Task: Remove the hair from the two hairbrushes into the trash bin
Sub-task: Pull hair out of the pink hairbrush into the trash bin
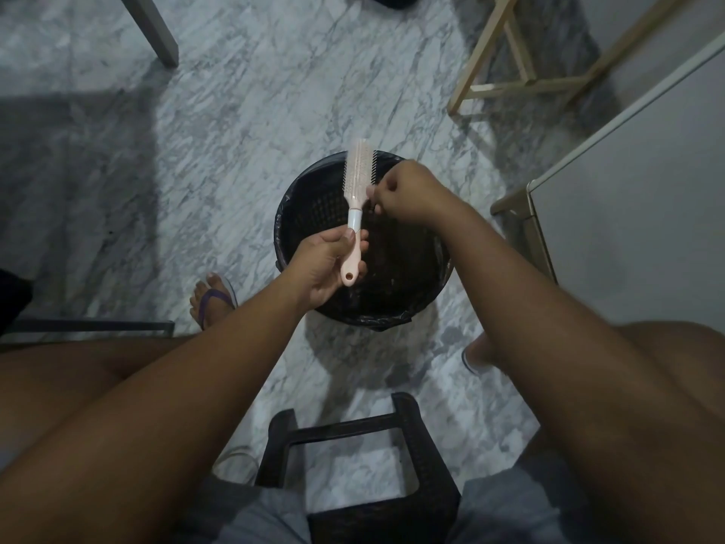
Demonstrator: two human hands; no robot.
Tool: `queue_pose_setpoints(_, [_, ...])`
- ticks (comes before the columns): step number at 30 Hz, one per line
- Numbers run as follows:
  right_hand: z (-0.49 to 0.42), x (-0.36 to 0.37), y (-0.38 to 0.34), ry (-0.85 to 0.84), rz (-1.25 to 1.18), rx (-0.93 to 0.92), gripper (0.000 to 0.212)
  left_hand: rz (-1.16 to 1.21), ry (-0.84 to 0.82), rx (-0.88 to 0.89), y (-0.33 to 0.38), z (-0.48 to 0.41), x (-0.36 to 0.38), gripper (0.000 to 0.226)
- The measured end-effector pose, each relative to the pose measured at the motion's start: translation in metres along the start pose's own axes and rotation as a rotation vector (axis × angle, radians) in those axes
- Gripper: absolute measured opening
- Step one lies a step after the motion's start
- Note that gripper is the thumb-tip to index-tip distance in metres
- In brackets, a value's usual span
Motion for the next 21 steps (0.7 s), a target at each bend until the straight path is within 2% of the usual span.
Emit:
queue_pose_setpoints(3, [-0.001,-0.020,0.000,0.073,-0.237,0.020,0.030,0.015,0.037,-0.011,-0.004,-0.001,-0.006,0.017])
queue_pose_setpoints(6, [-0.008,-0.024,0.004,0.102,-0.476,0.079,0.015,-0.007,0.030,-0.035,-0.010,0.000,-0.011,0.017])
queue_pose_setpoints(9, [-0.014,-0.014,0.012,0.181,-0.320,0.087,0.033,-0.030,0.019,-0.038,-0.014,0.000,-0.012,0.016])
queue_pose_setpoints(12, [-0.005,0.005,0.003,0.108,-0.188,0.027,0.063,-0.067,-0.009,-0.036,-0.016,0.002,-0.008,0.017])
queue_pose_setpoints(13, [-0.004,0.010,0.001,0.090,-0.141,0.019,0.067,-0.079,-0.021,-0.038,-0.017,0.002,-0.007,0.018])
queue_pose_setpoints(15, [-0.004,0.016,0.001,0.122,-0.110,0.021,0.059,-0.102,-0.025,-0.042,-0.018,0.003,-0.007,0.020])
queue_pose_setpoints(18, [-0.007,0.020,0.002,0.197,-0.071,0.023,0.037,-0.148,-0.012,-0.051,-0.020,0.002,-0.013,0.025])
queue_pose_setpoints(21, [-0.011,0.023,0.004,0.202,0.032,0.011,0.017,-0.154,-0.001,-0.084,-0.024,0.002,-0.018,0.031])
Point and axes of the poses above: each hand's wrist, its own z-axis away from the middle knuckle, its own x-axis out of the palm, y = z × x, the point moved 5 cm from there along -z, towards the middle knuckle, and after that the axes turned 6 degrees about -z, right-handed, at the moved point
